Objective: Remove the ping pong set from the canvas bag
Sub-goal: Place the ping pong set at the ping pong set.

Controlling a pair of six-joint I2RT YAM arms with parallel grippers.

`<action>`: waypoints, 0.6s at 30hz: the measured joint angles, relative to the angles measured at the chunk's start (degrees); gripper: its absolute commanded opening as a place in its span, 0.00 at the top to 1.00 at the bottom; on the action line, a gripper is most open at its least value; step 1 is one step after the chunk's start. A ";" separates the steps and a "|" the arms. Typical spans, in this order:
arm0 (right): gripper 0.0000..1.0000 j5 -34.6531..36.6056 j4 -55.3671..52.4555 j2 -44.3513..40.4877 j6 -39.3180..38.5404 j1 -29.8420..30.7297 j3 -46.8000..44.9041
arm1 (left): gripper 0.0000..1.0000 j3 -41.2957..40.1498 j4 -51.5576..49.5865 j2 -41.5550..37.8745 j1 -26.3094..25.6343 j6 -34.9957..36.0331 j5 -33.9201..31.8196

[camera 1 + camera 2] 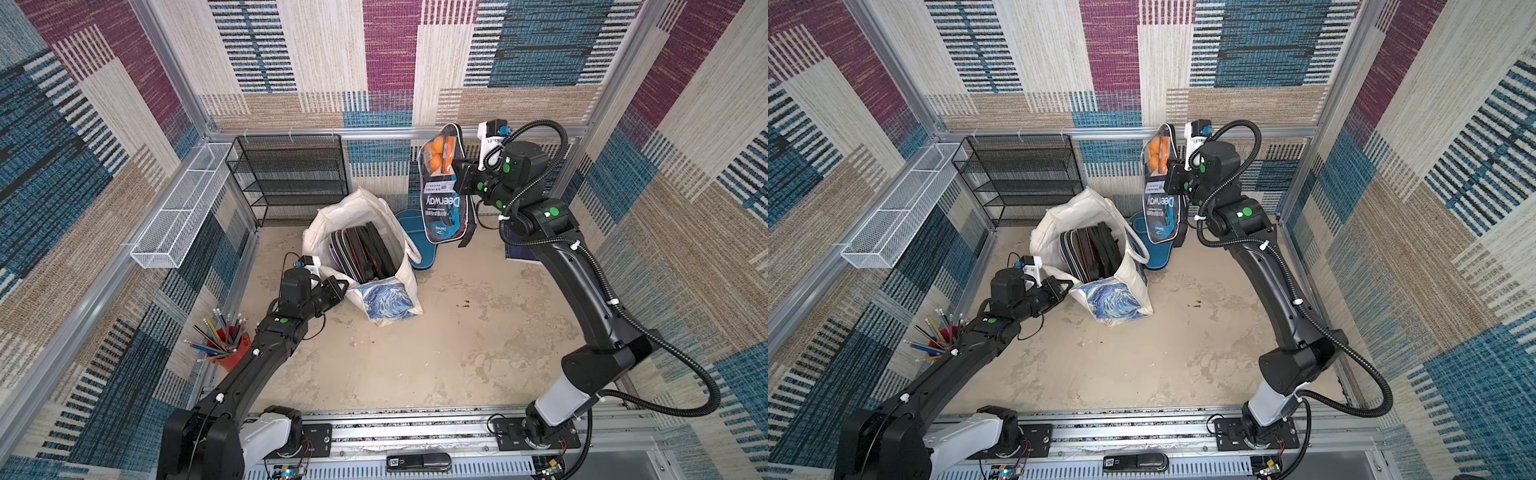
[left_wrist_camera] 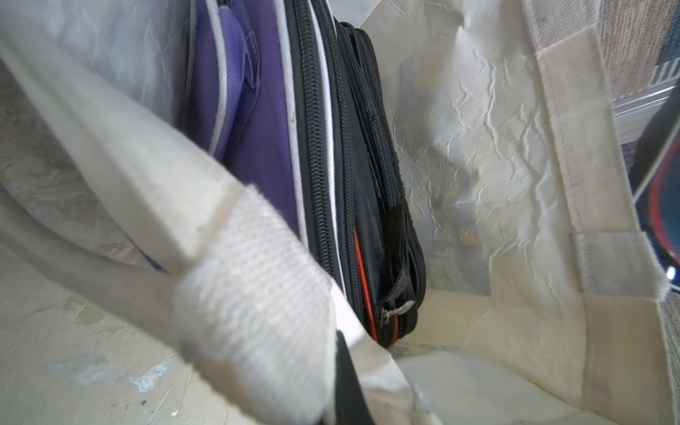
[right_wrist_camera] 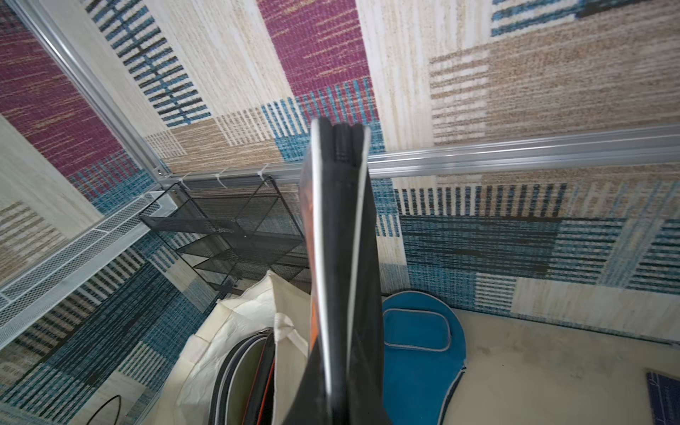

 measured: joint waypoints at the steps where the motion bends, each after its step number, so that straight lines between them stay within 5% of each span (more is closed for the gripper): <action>1: 1.00 -0.52 0.46 -0.44 0.39 -0.90 -1.18 | 1.00 0.35 -0.26 0.11 0.00 0.33 0.00; 18: 1.00 -12.57 12.22 -2.67 6.73 -13.70 -18.12 | 1.00 1.60 -2.47 0.61 0.00 1.01 -0.44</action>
